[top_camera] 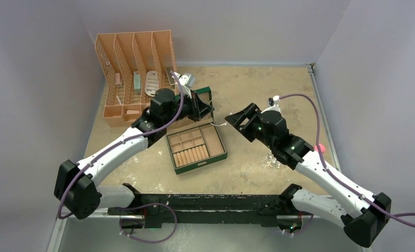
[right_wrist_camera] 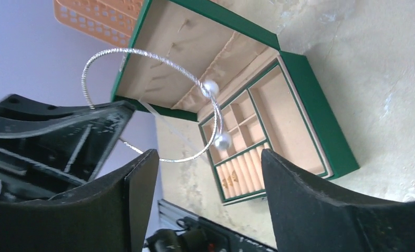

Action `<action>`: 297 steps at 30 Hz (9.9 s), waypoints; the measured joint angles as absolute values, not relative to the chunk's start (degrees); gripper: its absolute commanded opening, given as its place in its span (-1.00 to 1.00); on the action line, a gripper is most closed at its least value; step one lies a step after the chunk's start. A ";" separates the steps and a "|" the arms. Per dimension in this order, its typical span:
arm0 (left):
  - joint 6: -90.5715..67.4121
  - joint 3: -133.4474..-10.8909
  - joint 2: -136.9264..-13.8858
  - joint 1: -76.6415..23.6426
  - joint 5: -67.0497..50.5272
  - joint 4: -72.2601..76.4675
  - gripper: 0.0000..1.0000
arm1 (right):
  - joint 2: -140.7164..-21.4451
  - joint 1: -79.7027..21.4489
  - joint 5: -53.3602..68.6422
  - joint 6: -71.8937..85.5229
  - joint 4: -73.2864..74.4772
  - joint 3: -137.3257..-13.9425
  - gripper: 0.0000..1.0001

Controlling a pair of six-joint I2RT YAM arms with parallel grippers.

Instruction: Organize the mixed jewelry

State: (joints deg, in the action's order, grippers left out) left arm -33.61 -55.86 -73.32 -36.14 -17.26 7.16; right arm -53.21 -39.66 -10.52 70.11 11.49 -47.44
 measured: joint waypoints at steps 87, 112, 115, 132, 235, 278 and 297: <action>-24.97 -63.81 -50.39 -33.65 20.64 -38.33 0.25 | -99.15 -47.99 -0.60 30.50 -25.32 -65.39 -1.00; -25.17 -62.87 -50.85 -33.65 20.60 -38.30 0.25 | -101.27 -47.99 -6.83 35.70 -25.17 -65.39 -1.00; -25.50 -62.87 -50.85 -33.65 20.56 -38.33 0.25 | -102.08 -47.99 -7.07 36.47 -24.23 -65.39 -1.00; -26.00 -62.46 -50.85 -33.65 19.94 -38.33 0.25 | -102.48 -47.99 -8.12 37.34 -22.70 -65.58 -0.86; -17.12 -61.28 -74.78 -34.70 5.43 -21.52 -0.44 | -108.07 -44.88 -7.73 76.86 -19.31 -62.37 -1.00; -16.91 -61.28 -78.32 -35.33 18.20 -22.06 -0.38 | -109.71 -45.36 -5.58 81.01 -21.43 -64.55 -0.10; -16.91 -61.28 -78.32 -35.33 17.58 -22.09 -0.38 | -103.96 -44.27 -11.00 86.37 -13.82 -63.92 -0.16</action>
State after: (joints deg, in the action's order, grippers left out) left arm -16.91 -61.28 -78.32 -35.33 17.58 -22.09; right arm -103.96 -44.27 -11.00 86.37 -13.82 -63.92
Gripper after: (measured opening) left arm 0.309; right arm 0.410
